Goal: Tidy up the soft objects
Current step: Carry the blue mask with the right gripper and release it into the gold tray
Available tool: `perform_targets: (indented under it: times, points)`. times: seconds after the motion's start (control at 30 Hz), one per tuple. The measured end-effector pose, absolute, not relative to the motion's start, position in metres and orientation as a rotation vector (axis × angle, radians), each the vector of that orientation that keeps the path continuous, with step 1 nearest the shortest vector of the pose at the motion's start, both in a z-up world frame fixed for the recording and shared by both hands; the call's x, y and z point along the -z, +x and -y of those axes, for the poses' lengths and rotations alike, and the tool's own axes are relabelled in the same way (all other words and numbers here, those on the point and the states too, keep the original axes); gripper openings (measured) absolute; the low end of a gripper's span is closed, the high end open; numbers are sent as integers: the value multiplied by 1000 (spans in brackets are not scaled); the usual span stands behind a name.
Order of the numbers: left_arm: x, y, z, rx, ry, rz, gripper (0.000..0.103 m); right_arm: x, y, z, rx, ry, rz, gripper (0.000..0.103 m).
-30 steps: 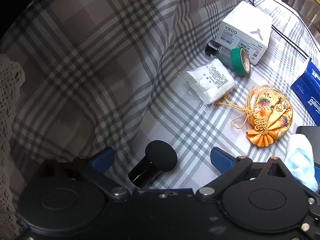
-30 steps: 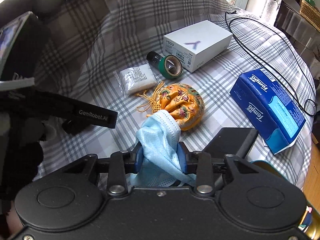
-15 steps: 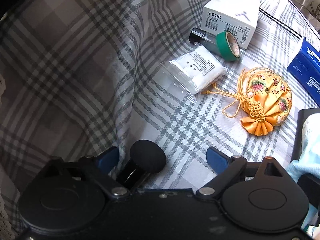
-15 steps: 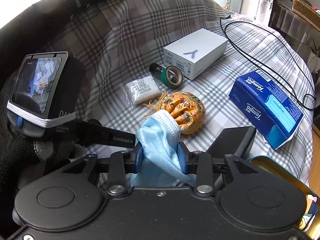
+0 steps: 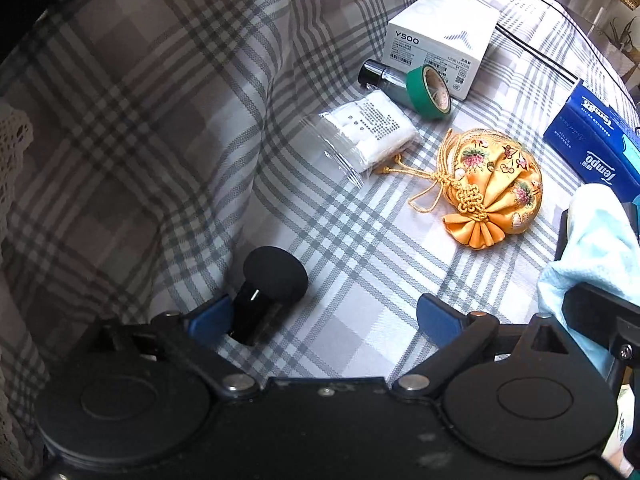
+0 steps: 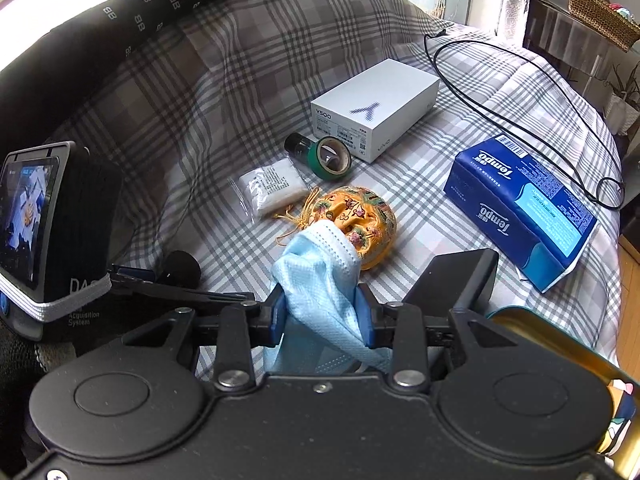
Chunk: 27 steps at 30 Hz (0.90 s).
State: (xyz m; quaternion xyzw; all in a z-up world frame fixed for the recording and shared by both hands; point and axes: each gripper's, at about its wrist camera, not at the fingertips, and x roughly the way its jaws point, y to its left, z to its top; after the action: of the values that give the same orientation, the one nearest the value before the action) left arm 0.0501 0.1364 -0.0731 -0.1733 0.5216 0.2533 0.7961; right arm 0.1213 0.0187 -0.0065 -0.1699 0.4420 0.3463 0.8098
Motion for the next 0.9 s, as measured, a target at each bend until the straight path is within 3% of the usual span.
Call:
perform_targets:
  times: [0.33, 0.4, 0.47, 0.6, 0.67, 0.73, 0.9]
  points:
    - [90, 50, -157, -575, -462, -1173, 100, 6, 119, -21, -760, -356, -945, 37]
    - [90, 52, -164, -582, -467, -1162, 96, 4, 118, -21, -767, -352, -941, 37]
    - [90, 53, -170, -575, -469, -1156, 84, 2, 117, -21, -771, -349, -937, 37]
    - [87, 55, -170, -580, -409, -1129, 69, -4, 115, -19, -777, -336, -922, 37]
    - [83, 57, -169, -584, -369, -1112, 47, -8, 113, -18, -780, -327, -912, 37]
    - [80, 61, -165, -591, -321, -1095, 32, -13, 112, -16, -781, -310, -905, 37]
    - [80, 64, -168, -572, -316, -1094, 32, -25, 115, -6, -767, -236, -906, 37]
